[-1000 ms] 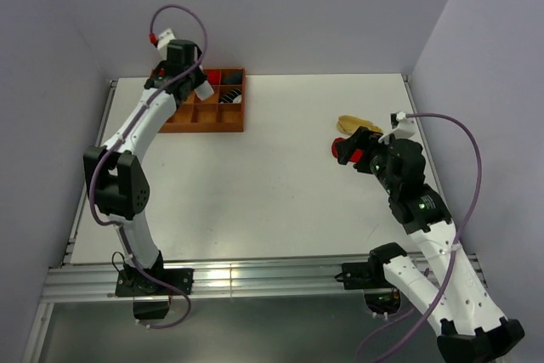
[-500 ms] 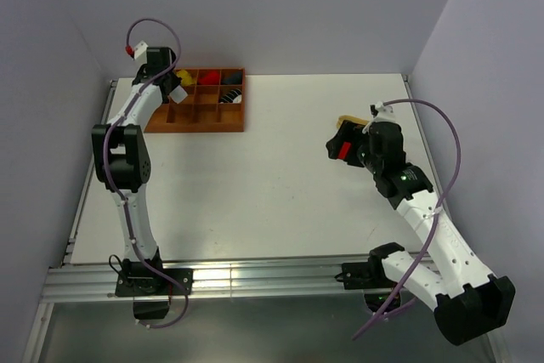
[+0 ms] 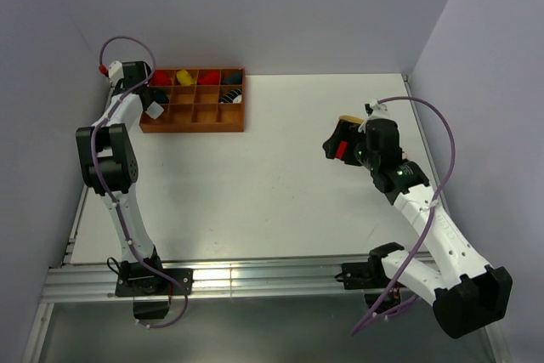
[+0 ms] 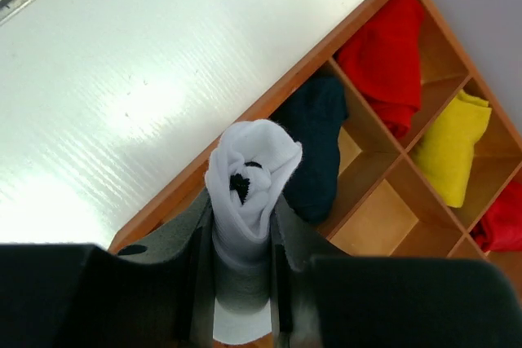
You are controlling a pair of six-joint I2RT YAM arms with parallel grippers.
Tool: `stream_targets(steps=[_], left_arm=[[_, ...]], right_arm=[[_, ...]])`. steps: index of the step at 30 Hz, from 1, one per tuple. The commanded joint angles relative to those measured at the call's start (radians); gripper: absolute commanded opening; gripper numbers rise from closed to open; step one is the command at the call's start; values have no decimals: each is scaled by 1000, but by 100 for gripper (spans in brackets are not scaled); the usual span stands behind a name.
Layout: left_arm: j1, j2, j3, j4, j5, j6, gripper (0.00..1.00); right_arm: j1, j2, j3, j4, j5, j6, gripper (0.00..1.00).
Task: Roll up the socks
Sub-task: Place the sock in the storage box.
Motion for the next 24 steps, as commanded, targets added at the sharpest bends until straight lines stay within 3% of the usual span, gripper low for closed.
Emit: stream_targets(steps=[1, 12, 24], left_arm=[[-10, -58, -24, 52, -20, 18, 0], [-10, -65, -97, 40, 44, -20, 0], [-9, 48, 44, -209, 70, -60, 0]], right_arm=[[-2, 16, 37, 38, -13, -18, 89], [-2, 29, 20, 46, -28, -20, 88], [-2, 35, 2, 67, -42, -18, 87]])
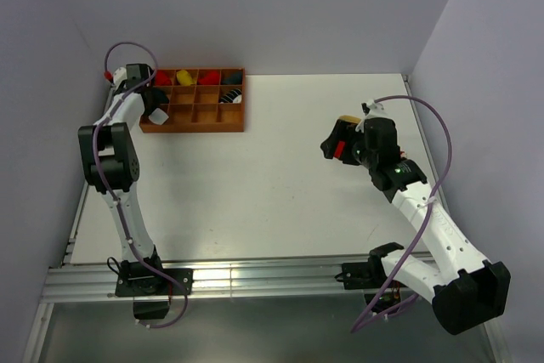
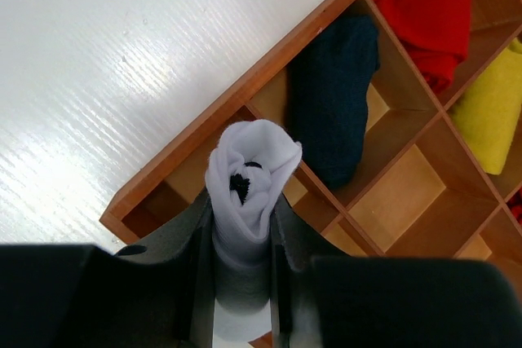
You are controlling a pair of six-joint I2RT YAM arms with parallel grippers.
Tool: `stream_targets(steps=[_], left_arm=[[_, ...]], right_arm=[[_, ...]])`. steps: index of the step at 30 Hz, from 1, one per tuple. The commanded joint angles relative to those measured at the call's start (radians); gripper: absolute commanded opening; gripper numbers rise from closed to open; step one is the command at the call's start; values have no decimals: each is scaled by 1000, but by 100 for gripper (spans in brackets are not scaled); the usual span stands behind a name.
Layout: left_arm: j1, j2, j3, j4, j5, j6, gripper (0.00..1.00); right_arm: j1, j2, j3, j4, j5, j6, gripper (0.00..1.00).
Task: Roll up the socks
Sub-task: Place the sock in the storage box.
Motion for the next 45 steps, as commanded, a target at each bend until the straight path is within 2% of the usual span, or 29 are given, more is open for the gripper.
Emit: stream_targets(steps=[1, 6, 13, 24, 28, 32, 35, 38, 45], left_arm=[[-1, 55, 64, -128, 40, -18, 0], [1, 96, 84, -153, 30, -10, 0], [33, 187, 185, -228, 118, 13, 0], [50, 266, 239, -288, 95, 45, 1], [53, 289, 254, -315, 147, 51, 9], [55, 268, 260, -330, 179, 54, 28], [56, 222, 262, -337, 181, 51, 36], [58, 193, 273, -352, 182, 45, 42], [64, 162, 302, -375, 202, 34, 50]], right_arm=[[-2, 5, 1, 55, -11, -11, 86], [-2, 3, -5, 58, -14, -16, 86], [-4, 3, -10, 59, -8, -19, 86], [-2, 16, -22, 70, -13, -22, 85], [-2, 22, -21, 70, -16, -25, 85], [-2, 20, -18, 69, -19, -30, 84], [-2, 17, -18, 72, -20, -30, 84], [-2, 13, -22, 75, -27, -28, 84], [-2, -6, -33, 72, -22, -33, 84]])
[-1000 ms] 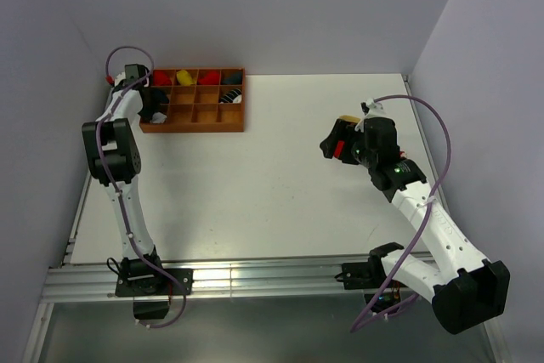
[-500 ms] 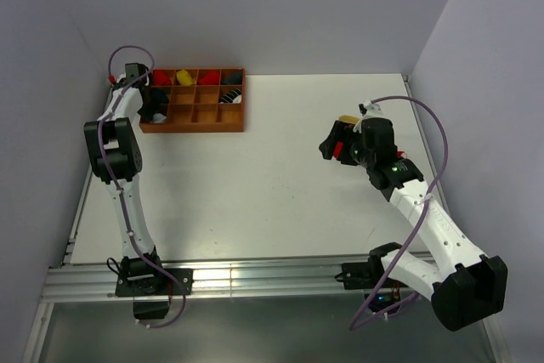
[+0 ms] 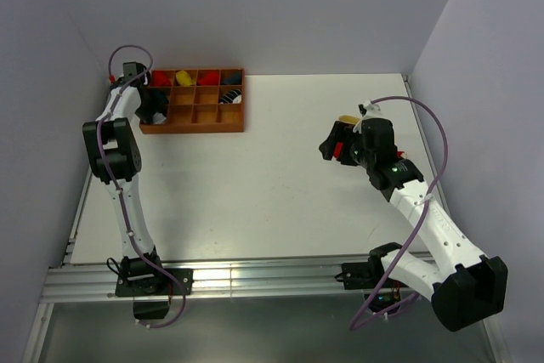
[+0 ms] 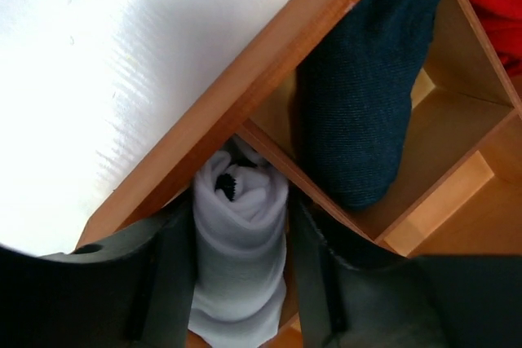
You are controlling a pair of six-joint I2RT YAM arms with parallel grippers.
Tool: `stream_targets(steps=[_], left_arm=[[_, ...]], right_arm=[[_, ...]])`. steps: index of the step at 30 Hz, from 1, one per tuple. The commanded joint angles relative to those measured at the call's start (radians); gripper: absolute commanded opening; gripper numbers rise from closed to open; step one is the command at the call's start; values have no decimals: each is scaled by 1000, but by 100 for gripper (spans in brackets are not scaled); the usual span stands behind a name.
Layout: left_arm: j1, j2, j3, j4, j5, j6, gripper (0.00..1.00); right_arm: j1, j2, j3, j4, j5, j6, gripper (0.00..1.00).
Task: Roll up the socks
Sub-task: Place the sock in the storage box.
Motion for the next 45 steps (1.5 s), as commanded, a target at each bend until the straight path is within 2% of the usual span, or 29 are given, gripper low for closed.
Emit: stream_targets(steps=[1, 6, 16, 23, 28, 34, 41, 45], left_arm=[[14, -51, 23, -117, 24, -4, 51], [14, -85, 31, -122, 29, -12, 63], [14, -140, 80, -154, 12, -21, 71], [9, -215, -24, -123, 34, -38, 62], [-5, -212, -69, -111, 48, -39, 47], [-22, -183, -118, -94, 74, -53, 36], [-57, -148, -164, -100, 69, -50, 33], [-62, -185, -178, -93, 58, -41, 33]], right_arm=[[-2, -29, -11, 35, -2, -26, 84], [-2, -33, -19, 44, -6, -27, 84], [-2, -36, -20, 50, -12, -27, 84], [-2, -36, -30, 63, -19, -24, 84], [-4, -35, -36, 70, -26, -21, 84], [-2, -35, -40, 75, -26, -18, 84], [-2, -24, -45, 83, -25, -14, 84], [-2, -16, -34, 80, -13, -18, 84]])
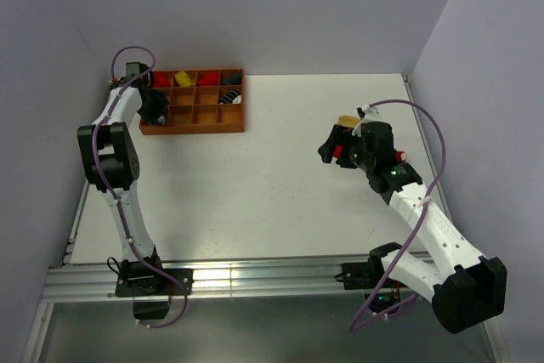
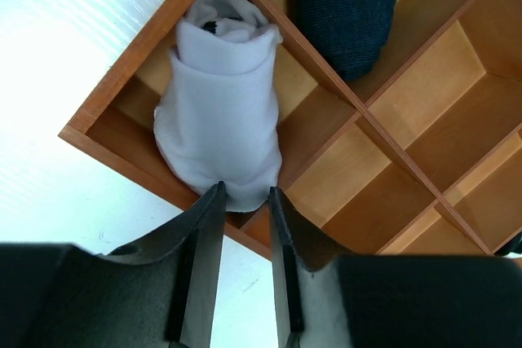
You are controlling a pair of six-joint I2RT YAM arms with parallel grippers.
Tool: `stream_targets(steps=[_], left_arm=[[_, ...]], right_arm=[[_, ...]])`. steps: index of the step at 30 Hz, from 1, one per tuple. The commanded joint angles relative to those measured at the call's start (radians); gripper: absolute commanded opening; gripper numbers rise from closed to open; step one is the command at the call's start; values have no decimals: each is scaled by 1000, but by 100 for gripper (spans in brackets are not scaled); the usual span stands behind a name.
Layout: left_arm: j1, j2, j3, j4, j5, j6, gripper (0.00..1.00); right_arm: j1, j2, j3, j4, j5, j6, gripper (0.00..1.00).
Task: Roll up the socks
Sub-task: Place the sock in the storage box, then move the sock to the center of the board.
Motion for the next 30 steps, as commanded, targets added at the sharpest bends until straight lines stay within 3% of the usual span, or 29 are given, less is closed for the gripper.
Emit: stream_targets(steps=[1, 6, 9, 14, 21, 23, 26, 30], left_arm=[[-18, -22, -23, -15, 9, 6, 34], [-18, -126, -17, -21, -1, 29, 49], [-18, -235, -51, -4, -7, 47, 54], [-18, -499, -201, 40, -29, 85, 66], [-18, -917, -512, 120, 9, 119, 84], [-18, -993, -558, 134, 22, 158, 99], [-35, -1094, -588, 82, -27, 196, 100], [-154, -1203, -635, 77, -86, 245, 100]], right_arm=[[-2, -2, 19, 41, 22, -10, 84], [-4, -4, 62, 19, 132, 10, 84], [-8, 7, 100, -14, 244, 52, 93], [-36, 91, 183, -119, 390, 128, 95], [-155, 293, 240, -185, 349, 227, 95], [-189, 341, 246, -176, 334, 231, 94], [-247, 441, 271, -150, 312, 222, 91], [-324, 602, 336, -143, 306, 179, 91]])
